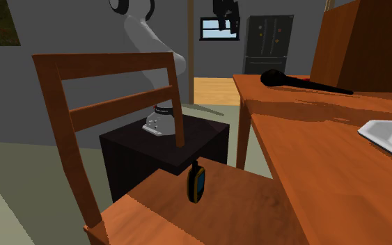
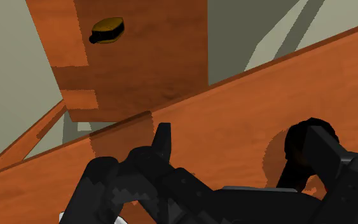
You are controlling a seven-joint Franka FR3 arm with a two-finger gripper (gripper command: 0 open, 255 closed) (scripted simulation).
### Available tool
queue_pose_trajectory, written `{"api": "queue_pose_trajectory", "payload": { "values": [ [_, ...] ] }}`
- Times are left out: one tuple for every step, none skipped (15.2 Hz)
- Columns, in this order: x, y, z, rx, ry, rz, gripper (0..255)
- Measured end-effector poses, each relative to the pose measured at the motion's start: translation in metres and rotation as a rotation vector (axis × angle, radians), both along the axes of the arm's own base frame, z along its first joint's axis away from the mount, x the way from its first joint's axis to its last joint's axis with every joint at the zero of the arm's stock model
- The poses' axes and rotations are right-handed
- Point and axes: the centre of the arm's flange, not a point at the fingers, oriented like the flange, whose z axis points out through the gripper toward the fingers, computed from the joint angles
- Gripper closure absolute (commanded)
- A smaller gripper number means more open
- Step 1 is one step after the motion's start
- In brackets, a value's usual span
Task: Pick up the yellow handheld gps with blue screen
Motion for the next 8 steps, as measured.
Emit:
{"api": "queue_pose_trajectory", "payload": {
  "values": [
    [0.0, 0.0, 0.0, 0.0, 0.0, 0.0, 0],
    [0.003, -0.005, -0.004, 0.005, 0.007, 0.001, 0],
    [0.007, -0.013, -0.011, 0.012, 0.019, 0.002, 0],
    [0.012, -0.021, -0.019, 0.021, 0.032, 0.004, 0],
    [0.015, -0.033, -0.025, 0.031, 0.047, 0.005, 0],
    [0.022, -0.041, -0.034, 0.04, 0.062, 0.007, 0],
    [0.026, -0.054, -0.041, 0.05, 0.077, 0.009, 0],
    [0.03, -0.065, -0.052, 0.06, 0.092, 0.011, 0]
  ]
}}
